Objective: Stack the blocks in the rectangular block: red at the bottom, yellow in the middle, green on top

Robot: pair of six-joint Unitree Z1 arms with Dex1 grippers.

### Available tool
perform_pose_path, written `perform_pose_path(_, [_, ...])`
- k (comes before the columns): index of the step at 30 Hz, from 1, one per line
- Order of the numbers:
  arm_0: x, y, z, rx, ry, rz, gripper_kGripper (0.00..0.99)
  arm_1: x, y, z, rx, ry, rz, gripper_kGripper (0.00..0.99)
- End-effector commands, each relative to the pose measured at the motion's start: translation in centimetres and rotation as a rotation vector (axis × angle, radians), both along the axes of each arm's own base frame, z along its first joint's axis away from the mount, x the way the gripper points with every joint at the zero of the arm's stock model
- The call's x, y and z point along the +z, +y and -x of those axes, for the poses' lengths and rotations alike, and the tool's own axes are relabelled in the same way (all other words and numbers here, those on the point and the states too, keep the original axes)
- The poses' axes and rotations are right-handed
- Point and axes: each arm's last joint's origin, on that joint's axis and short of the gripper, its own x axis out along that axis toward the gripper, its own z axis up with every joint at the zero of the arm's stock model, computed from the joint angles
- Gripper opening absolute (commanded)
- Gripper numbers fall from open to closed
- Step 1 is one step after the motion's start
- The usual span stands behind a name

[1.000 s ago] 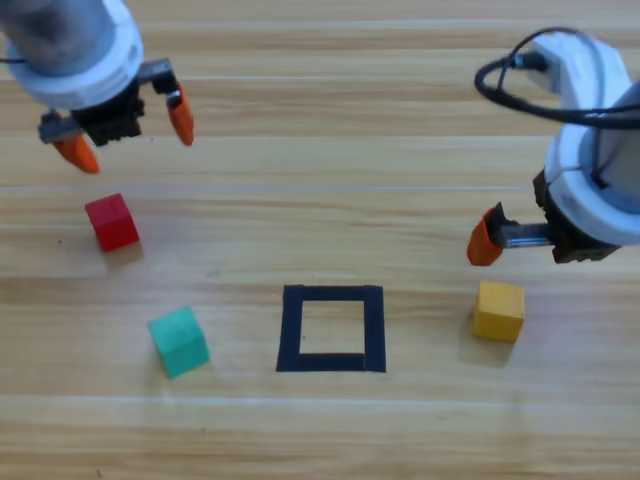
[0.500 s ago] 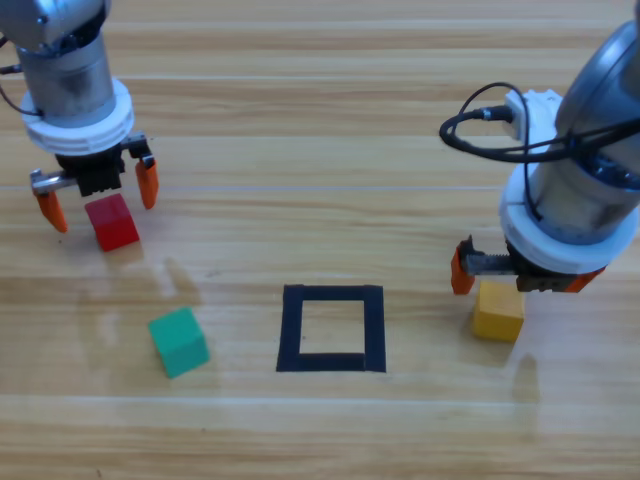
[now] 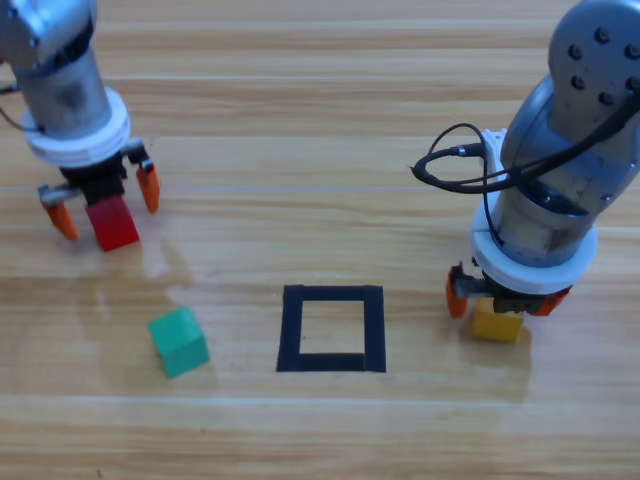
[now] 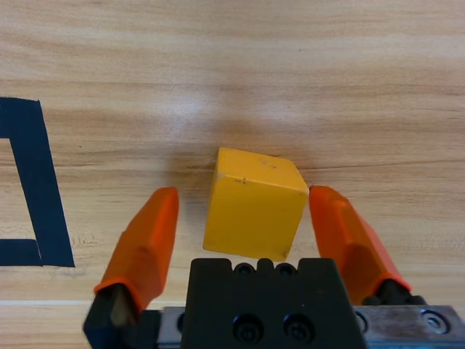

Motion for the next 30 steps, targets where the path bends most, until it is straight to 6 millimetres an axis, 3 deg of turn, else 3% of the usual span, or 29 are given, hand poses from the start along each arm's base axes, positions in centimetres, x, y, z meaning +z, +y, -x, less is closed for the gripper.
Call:
perform_pose_path(1, [-3.6,0.8,-0.2,0.024,0.046,0.0,0.874,-1.5,-0.6,-0.7,-0.042,0.055,0.044,0.316])
perform_pose_path(6, [-4.4,0.8,-0.3,0.012,0.045,0.0,0.815,0.5,-1.2,-0.1,-0.028,0.044,0.009,0.272])
perform_pose_path(7, [-4.7,0.8,-0.3,0.006,0.045,-0.001,0.769,1.2,-1.4,0.2,-0.026,0.037,-0.003,0.265])
perform_pose_path(9, [-5.0,1.0,-0.2,-0.003,0.044,-0.002,0.646,2.7,-2.1,0.8,-0.024,0.015,-0.026,0.127])
perform_pose_path(11, [-5.3,1.2,-0.1,-0.012,0.044,-0.006,0.495,4.3,-2.9,1.4,-0.018,-0.014,-0.05,0.069])
perform_pose_path(19, [-4.8,1.4,0.0,-0.043,0.023,-0.037,0.15,6.9,-4.1,2.6,0.012,-0.053,-0.099,0.066])
perform_pose_path(21, [-3.7,1.5,0.6,-0.061,0.004,-0.05,0.06,7.5,-4.4,2.8,0.017,-0.065,-0.11,0.066])
perform_pose_path(23, [-1.4,1.4,1.1,-0.113,-0.05,-0.06,0.032,8.0,-4.6,3.0,0.023,-0.074,-0.119,0.066])
perform_pose_path(27, [3.5,-2.5,3.9,-0.326,-0.158,-0.042,0.018,8.8,-5.1,3.5,0.027,-0.088,-0.135,0.066])
perform_pose_path(30, [5.7,-5.9,5.9,-0.501,-0.204,-0.007,0.018,9.1,-5.2,3.6,0.032,-0.092,-0.14,0.066])
